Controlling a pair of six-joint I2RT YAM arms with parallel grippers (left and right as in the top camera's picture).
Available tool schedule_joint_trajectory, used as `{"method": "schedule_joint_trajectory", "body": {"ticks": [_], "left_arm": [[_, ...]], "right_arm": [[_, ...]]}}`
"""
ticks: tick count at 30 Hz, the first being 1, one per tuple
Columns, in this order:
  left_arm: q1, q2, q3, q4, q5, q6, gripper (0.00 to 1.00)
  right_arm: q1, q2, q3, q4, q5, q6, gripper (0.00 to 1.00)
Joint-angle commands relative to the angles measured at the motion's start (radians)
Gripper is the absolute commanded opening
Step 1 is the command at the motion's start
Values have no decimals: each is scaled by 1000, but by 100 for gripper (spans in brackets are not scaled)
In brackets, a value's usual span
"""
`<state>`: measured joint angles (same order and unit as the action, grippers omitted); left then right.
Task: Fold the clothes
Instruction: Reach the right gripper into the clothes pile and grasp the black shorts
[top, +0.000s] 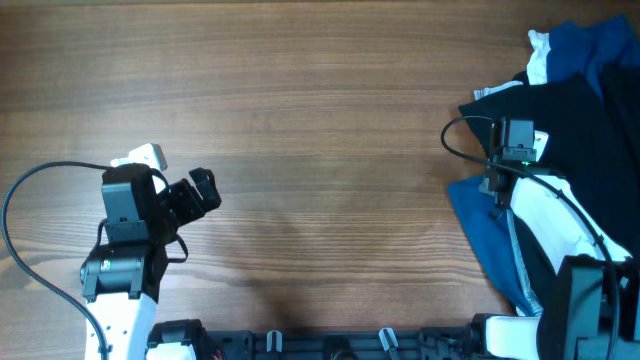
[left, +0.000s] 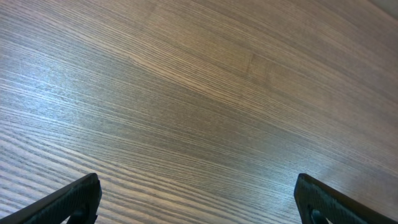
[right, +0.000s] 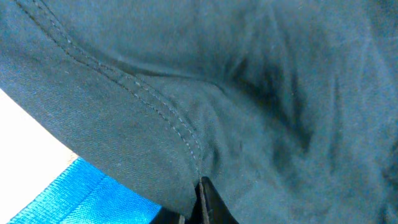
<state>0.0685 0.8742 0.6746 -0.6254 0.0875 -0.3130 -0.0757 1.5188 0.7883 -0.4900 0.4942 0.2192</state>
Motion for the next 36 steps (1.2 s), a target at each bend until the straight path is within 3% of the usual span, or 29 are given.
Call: {"method": "schedule_joint_trajectory", "body": {"ticks": [1, 5, 6, 10, 12, 18, 23, 27, 32, 36], "left_arm": [[6, 3, 19, 3, 12, -10, 100], [6, 3, 19, 4, 12, -10, 100], [6, 3, 19, 4, 12, -10, 100], [6, 3, 19, 4, 12, -10, 100], [6, 3, 19, 4, 12, -10, 100], [6, 3, 19, 4, 12, -10, 100], [6, 3, 19, 4, 12, -10, 100], [6, 3, 19, 3, 13, -10, 100], [6, 3, 19, 3, 12, -10, 100], [6, 3, 19, 3, 12, -10, 100]], "right_arm": [[-7, -56, 33, -1, -27, -26, 5], [-7, -128, 33, 0, -62, -41, 16], [-7, -137, 33, 1, -62, -41, 25], [-7, -137, 32, -2, -71, -41, 29], [-7, -135, 32, -2, -92, -40, 44], [-7, -135, 14, -62, -256, -40, 54], [-7, -110, 4, -7, -164, -36, 60], [-7, -37, 4, 14, -154, -36, 59], [-7, -21, 4, 18, -98, -33, 48], [-9, -21, 4, 18, -68, -33, 13]]}}
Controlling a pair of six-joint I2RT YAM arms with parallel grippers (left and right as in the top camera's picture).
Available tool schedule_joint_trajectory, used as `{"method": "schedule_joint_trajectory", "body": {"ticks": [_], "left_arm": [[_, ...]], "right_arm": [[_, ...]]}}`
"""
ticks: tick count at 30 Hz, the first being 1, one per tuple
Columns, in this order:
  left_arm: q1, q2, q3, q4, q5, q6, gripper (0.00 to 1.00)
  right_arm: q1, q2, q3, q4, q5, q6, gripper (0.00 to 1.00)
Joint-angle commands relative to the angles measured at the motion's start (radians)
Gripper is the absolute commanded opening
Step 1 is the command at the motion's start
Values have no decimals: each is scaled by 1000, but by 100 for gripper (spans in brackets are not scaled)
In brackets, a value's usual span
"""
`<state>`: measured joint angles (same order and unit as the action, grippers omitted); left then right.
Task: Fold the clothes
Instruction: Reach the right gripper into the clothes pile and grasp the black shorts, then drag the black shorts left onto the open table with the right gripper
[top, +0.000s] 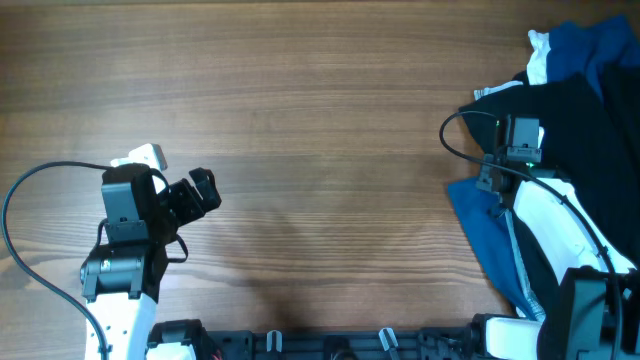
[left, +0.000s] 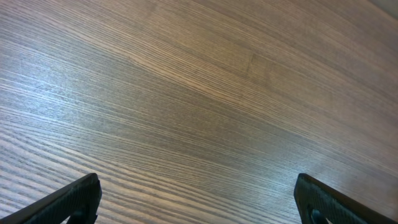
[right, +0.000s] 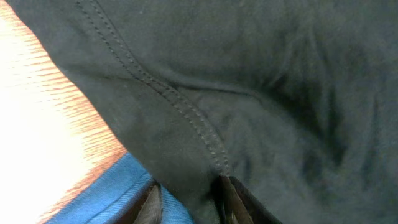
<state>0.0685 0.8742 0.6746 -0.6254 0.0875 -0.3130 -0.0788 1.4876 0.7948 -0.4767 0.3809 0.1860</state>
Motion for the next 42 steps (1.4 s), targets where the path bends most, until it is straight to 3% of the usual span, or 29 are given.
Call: {"method": "schedule_joint_trajectory", "body": {"ticks": [1, 8, 12, 15, 19, 22, 23, 25, 26, 27, 28, 34, 42], "left_arm": [[6, 3, 19, 3, 12, -10, 100], [6, 3, 19, 3, 12, -10, 100], [6, 3, 19, 4, 12, -10, 100], [6, 3, 19, 3, 13, -10, 100], [6, 3, 19, 3, 12, -10, 100], [6, 3, 19, 3, 12, -10, 100], [6, 3, 19, 3, 12, -10, 100], [6, 3, 18, 3, 13, -10, 100], [6, 3, 18, 3, 13, -10, 100], [6, 3, 18, 3, 13, -10, 100], [6, 3, 19, 3, 13, -10, 100], [6, 3, 18, 3, 13, -10, 100], [6, 3, 18, 3, 13, -10, 100]], "right_arm": [[-8, 10, -2, 5, 46, 0, 8], [-14, -13, 21, -25, -32, -30, 4], [21, -152, 190, -137, -393, -167, 4], [120, -261, 288, -148, -599, -146, 4], [329, -256, 283, -193, -587, -100, 4], [396, -203, 277, -256, -274, 46, 5], [395, -182, 277, -289, -174, 89, 7], [375, -139, 277, -369, 14, 166, 34], [358, -118, 277, -406, 93, 220, 56], [333, -94, 277, -430, 125, 239, 68], [314, -77, 277, -436, 124, 235, 75], [188, 87, 251, -452, 117, 236, 80], [49, 179, 169, -229, 121, 232, 78]]}}
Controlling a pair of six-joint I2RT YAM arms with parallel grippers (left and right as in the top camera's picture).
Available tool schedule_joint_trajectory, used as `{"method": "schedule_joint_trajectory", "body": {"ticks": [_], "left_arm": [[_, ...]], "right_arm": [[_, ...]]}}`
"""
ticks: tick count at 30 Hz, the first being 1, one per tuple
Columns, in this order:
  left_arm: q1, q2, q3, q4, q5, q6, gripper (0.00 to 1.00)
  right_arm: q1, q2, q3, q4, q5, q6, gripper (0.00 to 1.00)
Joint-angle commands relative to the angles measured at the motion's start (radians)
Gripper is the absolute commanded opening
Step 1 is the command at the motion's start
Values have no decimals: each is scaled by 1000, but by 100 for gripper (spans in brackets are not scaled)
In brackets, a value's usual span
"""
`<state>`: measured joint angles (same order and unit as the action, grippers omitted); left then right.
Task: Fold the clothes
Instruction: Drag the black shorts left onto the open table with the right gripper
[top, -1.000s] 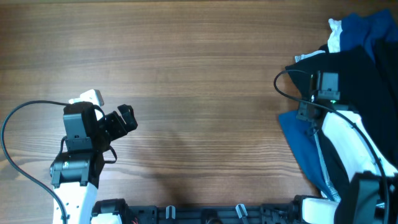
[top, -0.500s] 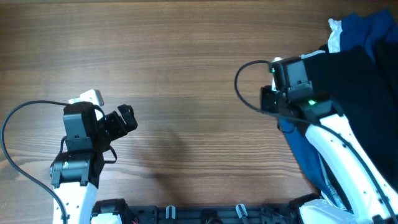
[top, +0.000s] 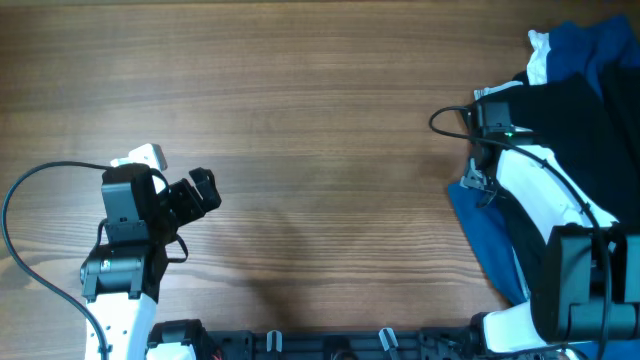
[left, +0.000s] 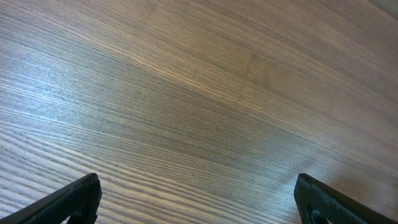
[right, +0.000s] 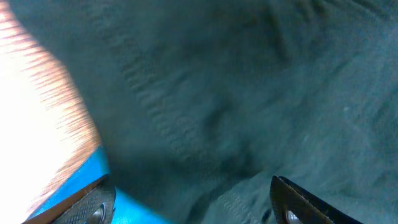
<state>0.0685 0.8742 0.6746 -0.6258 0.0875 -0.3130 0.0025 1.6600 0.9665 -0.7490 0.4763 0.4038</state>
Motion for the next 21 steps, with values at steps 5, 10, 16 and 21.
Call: {"method": "schedule_joint_trajectory", "body": {"ticks": [5, 10, 16, 21], "left_arm": [[6, 3, 19, 3, 13, -10, 100], [6, 3, 18, 3, 13, -10, 100], [6, 3, 19, 3, 13, -10, 100], [6, 3, 19, 4, 13, -10, 100]], "right_arm": [[-73, 6, -3, 71, 26, 15, 17], [-76, -7, 0, 46, 21, 9, 5], [-59, -156, 119, -45, -492, -340, 4], [147, -329, 147, 37, -937, -358, 4]]}}
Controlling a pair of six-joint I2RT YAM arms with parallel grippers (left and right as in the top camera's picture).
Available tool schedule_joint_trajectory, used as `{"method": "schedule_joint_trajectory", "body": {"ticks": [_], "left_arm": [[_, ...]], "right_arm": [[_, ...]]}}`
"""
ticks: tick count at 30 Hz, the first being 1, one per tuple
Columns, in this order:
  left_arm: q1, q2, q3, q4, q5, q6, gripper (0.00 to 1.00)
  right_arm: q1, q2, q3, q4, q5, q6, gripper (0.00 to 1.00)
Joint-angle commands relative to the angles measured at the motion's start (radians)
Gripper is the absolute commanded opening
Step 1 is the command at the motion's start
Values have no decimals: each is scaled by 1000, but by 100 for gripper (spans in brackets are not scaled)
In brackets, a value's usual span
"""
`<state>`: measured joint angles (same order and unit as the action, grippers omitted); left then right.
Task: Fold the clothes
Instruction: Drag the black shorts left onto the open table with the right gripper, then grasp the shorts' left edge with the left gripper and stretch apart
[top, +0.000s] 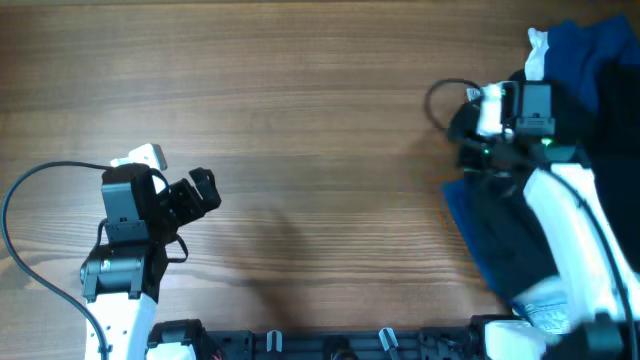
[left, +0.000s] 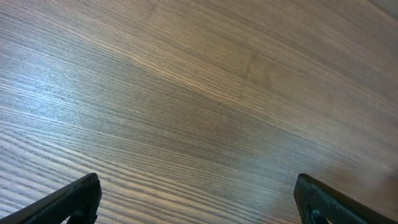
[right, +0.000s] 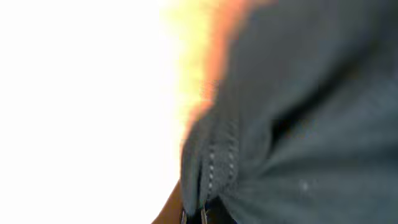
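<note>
A black garment (top: 610, 150) lies in a heap at the table's right edge, over a blue garment (top: 475, 228). My right gripper (top: 463, 122) is at the black garment's left corner. In the right wrist view the right gripper (right: 194, 216) is shut on a stitched hem of the black garment (right: 298, 124), which fills the frame's right side; the left side is washed out white. My left gripper (top: 203, 190) sits at the lower left, far from the clothes. In its wrist view the left gripper (left: 198, 205) is open over bare wood.
More blue cloth (top: 585, 40) and a white piece (top: 540, 45) lie at the top right corner. The wooden table (top: 320, 120) spreads between the two arms. A black cable (top: 20, 210) loops beside the left arm.
The right gripper was wide open against the black garment; now it is shut on the hem, and the wrist has turned and shifted slightly up. The left arm has not moved.
The right gripper first had its jaws together on the black cloth by the blue edge. Then the jaws stood slightly apart, then wide open nearer the garment's top-left corner. Now they pinch the hem there. The left gripper stayed open over the wood throughout.
</note>
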<state>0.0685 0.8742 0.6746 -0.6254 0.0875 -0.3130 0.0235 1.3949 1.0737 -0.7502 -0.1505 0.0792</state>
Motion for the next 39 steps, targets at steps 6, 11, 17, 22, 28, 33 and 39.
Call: {"method": "schedule_joint_trajectory", "body": {"ticks": [6, 11, 17, 22, 28, 33, 39], "left_arm": [[6, 3, 18, 4, 13, -10, 100], [6, 3, 19, 4, 17, -10, 100], [6, 3, 19, 4, 67, -11, 100], [6, 3, 18, 3, 81, -35, 100], [-18, 89, 13, -1, 295, -132, 100], [-215, 280, 13, 27, 324, -255, 100], [-472, 541, 13, 87, 325, -509, 99]], "right_arm": [[445, 77, 37, 201, -190, 60, 4], [589, 264, 37, 542, -216, 119, 4], [618, 296, 37, 849, -161, 260, 37], [589, 296, 37, 432, 238, 263, 88], [496, 198, 37, 229, 355, 263, 100], [428, 71, 37, 150, 349, 324, 100], [338, 7, 37, 70, 340, 395, 100]]}}
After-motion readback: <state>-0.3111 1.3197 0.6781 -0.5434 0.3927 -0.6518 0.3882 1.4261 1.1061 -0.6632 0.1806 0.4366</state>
